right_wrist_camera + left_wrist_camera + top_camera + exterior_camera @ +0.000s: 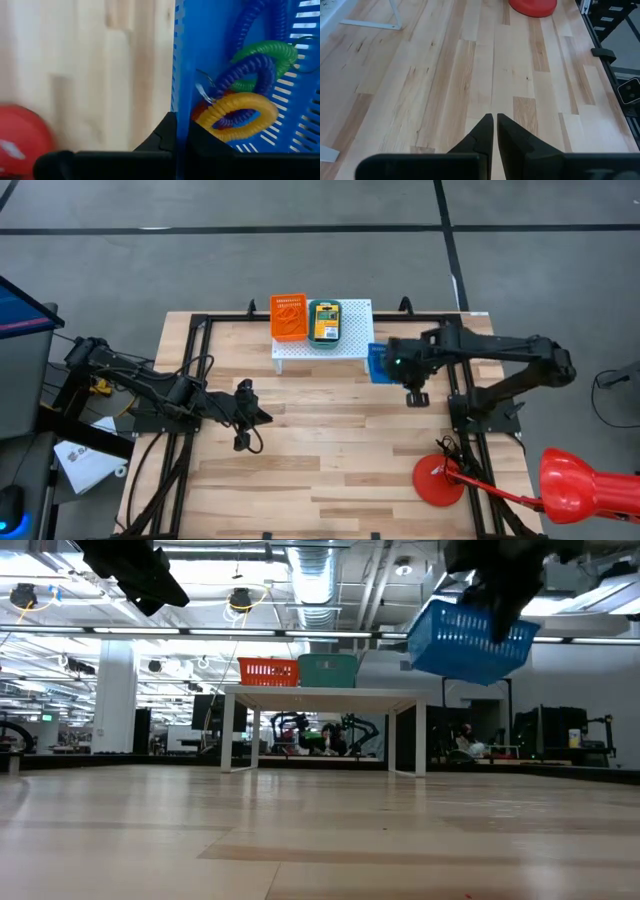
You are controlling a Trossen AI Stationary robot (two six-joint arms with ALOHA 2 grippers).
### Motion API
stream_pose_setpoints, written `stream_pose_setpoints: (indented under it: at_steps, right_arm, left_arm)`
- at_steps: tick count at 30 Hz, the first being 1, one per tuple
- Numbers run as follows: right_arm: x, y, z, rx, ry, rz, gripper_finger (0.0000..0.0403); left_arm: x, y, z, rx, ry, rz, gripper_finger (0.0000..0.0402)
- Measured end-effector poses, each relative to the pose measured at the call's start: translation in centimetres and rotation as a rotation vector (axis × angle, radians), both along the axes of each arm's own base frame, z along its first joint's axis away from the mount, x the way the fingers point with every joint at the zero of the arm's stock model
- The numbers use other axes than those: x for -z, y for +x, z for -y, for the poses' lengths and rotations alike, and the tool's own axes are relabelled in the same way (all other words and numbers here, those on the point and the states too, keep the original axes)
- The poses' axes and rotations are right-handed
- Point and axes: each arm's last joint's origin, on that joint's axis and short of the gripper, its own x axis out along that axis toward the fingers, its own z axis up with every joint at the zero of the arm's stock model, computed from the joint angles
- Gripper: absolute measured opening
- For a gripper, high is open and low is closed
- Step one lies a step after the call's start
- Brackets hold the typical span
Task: Pick & Place Office Desk Supplies
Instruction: Put the blue bin on the shelf
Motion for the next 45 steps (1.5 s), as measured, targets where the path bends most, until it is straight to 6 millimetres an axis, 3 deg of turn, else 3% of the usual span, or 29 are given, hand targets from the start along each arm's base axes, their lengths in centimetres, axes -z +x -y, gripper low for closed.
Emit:
stream_pose_setpoints:
  at_steps: [6, 12, 18, 22, 29, 35, 39, 45]
  right_arm:
    - [1.4, 1.4, -2.2, -0.266, -0.2, -0.135, 0.0]
    - [0.3, 2.1, -3.4, -0.392, -0.231, -0.166, 0.0]
    - [-0.9, 3.3, -4.6, -0.537, -0.227, -0.041, 0.0]
    - [-0.8, 4.4, -7.2, -0.645, -0.231, 0.053, 0.0]
    - [3.0, 5.9, -12.8, -0.798, -0.16, -0.046, 0.0]
    - [6.0, 7.2, -17.0, -0.881, -0.056, -0.029, 0.0]
    - [8.3, 8.1, -18.6, -0.91, -0.049, -0.053, 0.0]
    - [11.3, 9.6, -19.3, -0.949, -0.059, -0.084, 0.0]
  left_arm:
    - [0.0, 0.0, 0.0, 0.0, 0.0, 0.001, 0.0017]
    - [0.0, 0.0, 0.0, 0.0, -0.002, 0.004, 0.0017]
    - [-0.1, 0.0, 0.0, 0.0, -0.003, 0.008, 0.0017]
    - [-0.1, 0.0, 0.0, 0.0, -0.004, 0.009, 0.0017]
    - [-0.2, 0.1, 0.0, 0.0, -0.007, 0.019, 0.0017]
    - [-0.2, 0.2, 0.1, 0.0, -0.012, 0.03, 0.0017]
    - [-0.3, 0.2, 0.1, 0.0, -0.015, 0.039, 0.0017]
    - [-0.4, 0.2, 0.1, 0.0, -0.017, 0.044, 0.0017]
